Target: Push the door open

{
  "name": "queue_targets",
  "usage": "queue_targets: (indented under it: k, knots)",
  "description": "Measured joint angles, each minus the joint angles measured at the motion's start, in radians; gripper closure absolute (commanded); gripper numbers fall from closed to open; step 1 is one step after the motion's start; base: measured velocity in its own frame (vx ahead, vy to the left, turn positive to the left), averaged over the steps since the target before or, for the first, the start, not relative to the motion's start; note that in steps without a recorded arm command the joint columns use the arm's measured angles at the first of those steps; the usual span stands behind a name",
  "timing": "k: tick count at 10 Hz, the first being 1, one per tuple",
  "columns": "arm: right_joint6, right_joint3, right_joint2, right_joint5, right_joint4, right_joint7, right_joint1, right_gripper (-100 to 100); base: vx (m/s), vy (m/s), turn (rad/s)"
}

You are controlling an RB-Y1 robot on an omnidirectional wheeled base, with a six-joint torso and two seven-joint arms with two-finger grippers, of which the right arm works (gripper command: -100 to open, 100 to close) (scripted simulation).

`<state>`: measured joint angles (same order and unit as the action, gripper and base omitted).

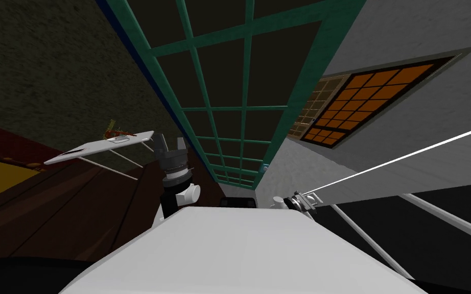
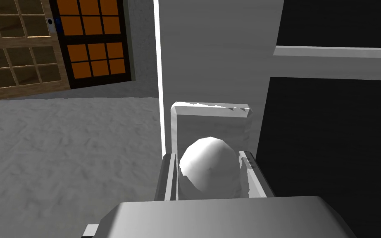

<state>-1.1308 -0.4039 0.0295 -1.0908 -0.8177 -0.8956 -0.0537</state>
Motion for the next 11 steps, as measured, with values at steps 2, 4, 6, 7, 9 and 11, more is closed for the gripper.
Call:
queue_targets:
  k: [2,4,6,7,9,11]
  knots:
    - [-0.007,-0.053,0.007,-0.017,0.005,0.014,0.01,100,-0.018,-0.106,0.216]
    - [-0.021,-0.107,0.02,-0.034,0.032,0.013,0.028,100,0.003,-0.083,0.128]
    - [-0.015,-0.144,0.016,-0.047,0.004,0.032,0.023,100,-0.003,-0.045,0.09]
    - [-0.017,-0.155,0.016,-0.05,0.006,0.039,0.028,100,-0.001,-0.013,-0.004]
    - [-0.032,-0.174,0.033,-0.055,0.058,0.019,0.051,100,-0.006,-0.034,0.159]
    - [-0.048,-0.207,0.033,-0.064,0.084,0.008,0.065,100,-0.01,-0.052,0.087]
